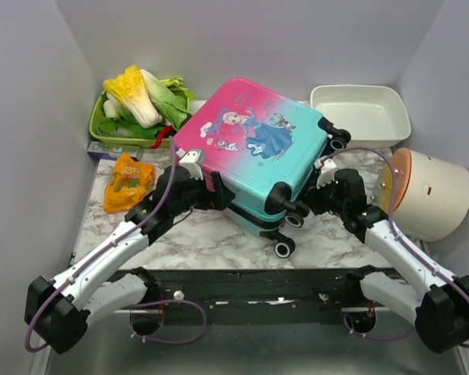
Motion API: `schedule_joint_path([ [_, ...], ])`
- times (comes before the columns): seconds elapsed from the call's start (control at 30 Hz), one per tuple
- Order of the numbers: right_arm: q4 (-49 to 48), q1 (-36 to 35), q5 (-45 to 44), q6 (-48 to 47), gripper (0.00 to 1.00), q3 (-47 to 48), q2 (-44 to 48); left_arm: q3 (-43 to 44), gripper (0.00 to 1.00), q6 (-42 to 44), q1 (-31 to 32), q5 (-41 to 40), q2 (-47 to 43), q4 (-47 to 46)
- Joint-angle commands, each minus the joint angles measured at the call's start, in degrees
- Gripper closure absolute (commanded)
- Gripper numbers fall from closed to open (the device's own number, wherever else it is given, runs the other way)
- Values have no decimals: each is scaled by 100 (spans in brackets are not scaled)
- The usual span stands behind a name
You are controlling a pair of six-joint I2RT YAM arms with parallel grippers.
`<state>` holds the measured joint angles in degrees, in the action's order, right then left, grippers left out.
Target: Open, take out, and arrange the luggage
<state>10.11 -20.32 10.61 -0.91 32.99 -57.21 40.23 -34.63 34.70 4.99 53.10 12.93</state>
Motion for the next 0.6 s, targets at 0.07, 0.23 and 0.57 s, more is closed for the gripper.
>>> schedule_joint_path([
  [0.07, -729, -104, 2566, 143, 99, -214, 632, 504, 1, 106, 186, -191, 324, -1617],
  [0.23, -1193, -104, 3965, -138, 99, -469, 877, 100, 1, -78, 362, -245, 367, -1934],
  [0.57, -1029, -288, 3811, -454, 99, -540, 1011, 134, 1, -359, 828, -586, 693, -2294],
])
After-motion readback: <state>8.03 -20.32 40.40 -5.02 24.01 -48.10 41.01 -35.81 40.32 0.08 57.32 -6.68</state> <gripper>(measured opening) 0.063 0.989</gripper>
